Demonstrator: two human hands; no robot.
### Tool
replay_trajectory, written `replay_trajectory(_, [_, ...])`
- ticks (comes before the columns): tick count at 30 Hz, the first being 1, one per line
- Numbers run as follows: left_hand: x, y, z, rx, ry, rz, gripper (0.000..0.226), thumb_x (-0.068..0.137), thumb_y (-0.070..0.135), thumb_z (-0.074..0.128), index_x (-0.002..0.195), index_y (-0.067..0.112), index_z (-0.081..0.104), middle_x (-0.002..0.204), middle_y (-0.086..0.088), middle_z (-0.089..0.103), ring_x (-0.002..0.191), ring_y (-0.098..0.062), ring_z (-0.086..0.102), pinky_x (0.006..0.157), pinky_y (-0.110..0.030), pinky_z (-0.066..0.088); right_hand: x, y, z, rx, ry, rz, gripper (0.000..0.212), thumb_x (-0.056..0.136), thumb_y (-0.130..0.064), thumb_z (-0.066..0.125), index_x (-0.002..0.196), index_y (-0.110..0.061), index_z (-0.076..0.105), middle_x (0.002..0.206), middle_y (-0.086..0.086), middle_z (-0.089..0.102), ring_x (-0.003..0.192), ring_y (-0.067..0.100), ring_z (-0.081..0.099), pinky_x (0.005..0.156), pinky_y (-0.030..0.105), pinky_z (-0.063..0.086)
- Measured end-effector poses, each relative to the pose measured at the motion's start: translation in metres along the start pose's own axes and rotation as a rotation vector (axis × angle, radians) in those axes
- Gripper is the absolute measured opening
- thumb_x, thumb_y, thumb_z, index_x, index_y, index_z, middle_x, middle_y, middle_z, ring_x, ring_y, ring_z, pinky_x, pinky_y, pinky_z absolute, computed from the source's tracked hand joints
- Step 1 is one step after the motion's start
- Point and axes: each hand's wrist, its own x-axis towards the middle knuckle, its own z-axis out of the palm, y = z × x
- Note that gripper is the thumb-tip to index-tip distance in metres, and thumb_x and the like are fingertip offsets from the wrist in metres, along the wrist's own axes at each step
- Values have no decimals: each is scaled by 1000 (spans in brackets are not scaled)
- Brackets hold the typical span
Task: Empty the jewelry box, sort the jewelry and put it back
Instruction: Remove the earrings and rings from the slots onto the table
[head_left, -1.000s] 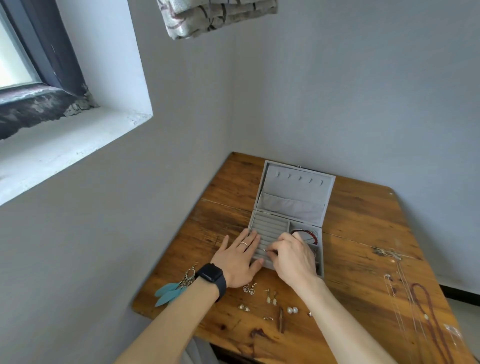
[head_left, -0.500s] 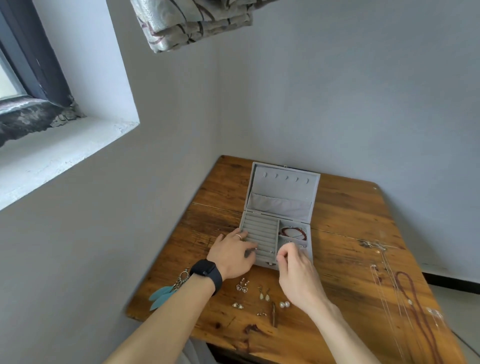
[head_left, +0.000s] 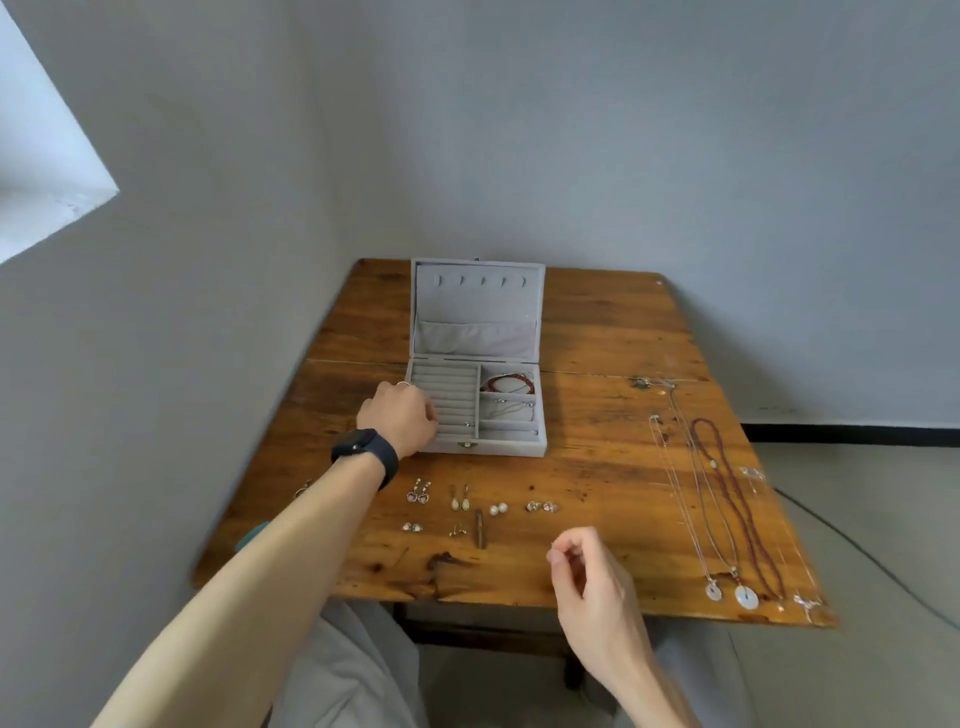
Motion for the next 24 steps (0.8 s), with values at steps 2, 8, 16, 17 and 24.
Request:
replay_trajectory(2, [0, 1, -2, -21, -34, -16, 17, 94, 32, 61, 98, 24, 75, 109, -3, 67, 103, -24, 59, 87, -43, 55, -2, 5, -3, -1, -3, 31, 21, 96, -16, 62, 105, -31, 50, 92, -21, 61, 91, -3, 60, 76, 9, 46])
replay_trajectory(8, [-49, 9, 5, -387, 171, 51, 8, 92, 30, 66, 94, 23, 69, 110, 6, 62, 99, -10, 58, 78, -27, 51, 3, 8, -4, -40, -28, 13, 13, 95, -22, 65, 107, -29, 65, 98, -17, 66, 91, -3, 62, 76, 7, 49])
replay_trajectory(16, [-138, 36, 60, -369, 201, 188, 7, 88, 37, 69, 93, 33, 72, 120, 15, 58, 116, -4, 48, 99, -29, 41, 18, -2, 11, -147, 13, -109, 11, 93, -24, 69, 102, -27, 75, 101, -14, 64, 90, 3, 56, 75, 14, 46])
replay_trajectory(17, [-139, 38, 65, -338, 196, 194, 8, 89, 36, 69, 94, 33, 73, 125, 14, 58, 120, -6, 47, 104, -32, 38, 21, -3, 14, -159, 14, -119, 12, 92, -24, 69, 102, -27, 75, 102, -13, 64, 91, 5, 56, 77, 17, 47])
replay_trajectory(24, [-135, 41, 74, -264, 199, 145, 10, 90, 37, 68, 94, 33, 75, 134, 9, 56, 131, -13, 41, 111, -35, 25, 31, -5, 31, -216, 17, -126, 14, 91, -25, 70, 104, -27, 76, 103, -10, 68, 92, 10, 58, 83, 25, 48])
